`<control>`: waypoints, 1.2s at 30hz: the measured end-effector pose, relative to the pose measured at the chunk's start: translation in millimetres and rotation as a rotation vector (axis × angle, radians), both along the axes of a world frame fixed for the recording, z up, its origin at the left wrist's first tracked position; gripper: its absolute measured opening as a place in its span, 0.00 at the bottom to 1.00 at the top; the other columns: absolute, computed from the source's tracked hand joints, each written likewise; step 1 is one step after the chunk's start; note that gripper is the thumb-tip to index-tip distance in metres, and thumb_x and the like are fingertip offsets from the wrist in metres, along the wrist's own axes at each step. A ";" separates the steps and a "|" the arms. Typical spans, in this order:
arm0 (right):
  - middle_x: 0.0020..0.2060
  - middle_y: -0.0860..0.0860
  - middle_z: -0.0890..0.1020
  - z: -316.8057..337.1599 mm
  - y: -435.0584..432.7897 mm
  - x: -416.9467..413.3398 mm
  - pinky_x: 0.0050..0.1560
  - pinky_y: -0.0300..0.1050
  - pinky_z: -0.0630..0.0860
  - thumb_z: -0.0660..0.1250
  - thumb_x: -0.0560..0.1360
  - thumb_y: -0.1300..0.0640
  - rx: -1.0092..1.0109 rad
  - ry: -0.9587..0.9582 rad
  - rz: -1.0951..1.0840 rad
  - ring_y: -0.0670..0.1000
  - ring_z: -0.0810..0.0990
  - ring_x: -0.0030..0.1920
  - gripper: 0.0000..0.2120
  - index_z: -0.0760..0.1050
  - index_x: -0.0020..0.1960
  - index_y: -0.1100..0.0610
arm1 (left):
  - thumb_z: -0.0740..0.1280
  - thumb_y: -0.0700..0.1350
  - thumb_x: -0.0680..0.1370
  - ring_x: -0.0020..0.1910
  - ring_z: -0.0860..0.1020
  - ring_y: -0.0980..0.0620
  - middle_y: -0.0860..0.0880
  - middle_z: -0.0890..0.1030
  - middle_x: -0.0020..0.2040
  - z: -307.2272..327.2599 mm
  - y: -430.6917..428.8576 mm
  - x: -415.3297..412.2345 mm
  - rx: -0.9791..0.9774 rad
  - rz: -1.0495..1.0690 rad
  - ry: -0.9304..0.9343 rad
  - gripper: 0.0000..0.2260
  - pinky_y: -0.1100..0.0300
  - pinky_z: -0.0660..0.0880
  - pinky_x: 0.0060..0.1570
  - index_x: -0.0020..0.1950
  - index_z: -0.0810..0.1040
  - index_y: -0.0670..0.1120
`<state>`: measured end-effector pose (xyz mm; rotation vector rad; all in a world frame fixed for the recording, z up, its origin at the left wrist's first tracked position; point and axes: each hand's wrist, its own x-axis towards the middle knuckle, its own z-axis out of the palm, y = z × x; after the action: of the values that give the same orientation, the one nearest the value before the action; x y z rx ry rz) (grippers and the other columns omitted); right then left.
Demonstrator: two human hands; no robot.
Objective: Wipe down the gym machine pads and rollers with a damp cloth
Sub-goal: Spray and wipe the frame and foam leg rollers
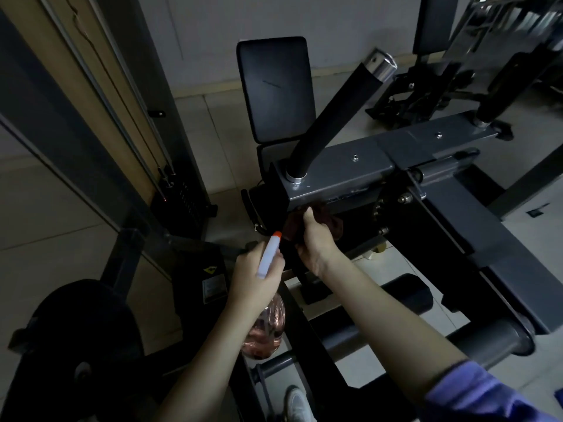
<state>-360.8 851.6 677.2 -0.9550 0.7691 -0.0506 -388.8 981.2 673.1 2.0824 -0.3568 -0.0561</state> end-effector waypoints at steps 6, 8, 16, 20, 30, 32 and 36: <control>0.61 0.60 0.77 4.8 -10.3 -1.7 0.62 0.54 0.74 0.61 0.80 0.53 -0.119 0.073 0.125 0.57 0.78 0.58 0.23 0.65 0.69 0.65 | 0.66 0.38 0.76 0.31 0.75 0.48 0.42 0.76 0.33 -5.7 -5.4 4.2 -0.004 0.007 0.022 0.08 0.58 0.70 0.30 0.37 0.73 0.39; 0.59 0.60 0.78 9.5 -13.2 -5.1 0.61 0.53 0.75 0.65 0.78 0.56 -0.265 0.144 0.268 0.57 0.79 0.57 0.21 0.67 0.68 0.64 | 0.65 0.38 0.76 0.28 0.73 0.48 0.41 0.74 0.31 -5.4 -6.9 5.0 -0.012 0.004 0.024 0.10 0.59 0.67 0.27 0.36 0.71 0.37; 0.46 0.60 0.80 18.8 -40.4 -0.5 0.42 0.49 0.78 0.61 0.76 0.62 -0.184 0.277 0.128 0.59 0.80 0.43 0.13 0.74 0.59 0.63 | 0.63 0.42 0.75 0.31 0.75 0.43 0.38 0.75 0.33 -4.0 -3.2 6.3 -0.049 -0.010 0.051 0.10 0.55 0.69 0.29 0.37 0.72 0.37; 0.52 0.63 0.81 14.6 -63.4 4.3 0.32 0.50 0.79 0.60 0.71 0.59 -0.058 0.159 -0.173 0.61 0.80 0.43 0.20 0.75 0.60 0.64 | 0.61 0.44 0.75 0.30 0.74 0.43 0.40 0.74 0.31 -5.1 -4.2 5.2 -0.039 -0.036 0.050 0.10 0.54 0.69 0.29 0.36 0.70 0.40; 0.21 0.54 0.71 15.8 -63.3 3.7 0.28 0.39 0.68 0.47 0.78 0.58 0.046 -0.084 -0.272 0.53 0.68 0.22 0.19 0.67 0.32 0.60 | 0.63 0.38 0.76 0.25 0.70 0.52 0.52 0.69 0.26 -13.9 -5.2 -2.1 0.063 -0.024 0.045 0.18 0.66 0.62 0.25 0.31 0.63 0.54; 0.23 0.55 0.73 14.1 -59.4 2.2 0.32 0.42 0.72 0.48 0.79 0.57 0.044 -0.059 -0.249 0.55 0.71 0.25 0.20 0.69 0.32 0.60 | 0.63 0.37 0.76 0.24 0.68 0.54 0.53 0.67 0.26 -12.3 -6.6 -7.8 0.061 -0.018 0.031 0.19 0.67 0.61 0.24 0.31 0.61 0.54; 0.33 0.57 0.78 17.2 -43.3 -4.3 0.46 0.49 0.77 0.49 0.81 0.57 0.106 -0.041 -0.169 0.54 0.78 0.33 0.18 0.73 0.40 0.61 | 0.63 0.36 0.77 0.24 0.66 0.54 0.52 0.66 0.26 -9.2 -8.9 -22.6 0.027 -0.029 0.029 0.19 0.66 0.61 0.24 0.31 0.62 0.53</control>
<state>-365.2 808.2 694.4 -0.7852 0.8049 -0.1747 -411.4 972.4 663.9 2.1011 -0.3701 -0.1094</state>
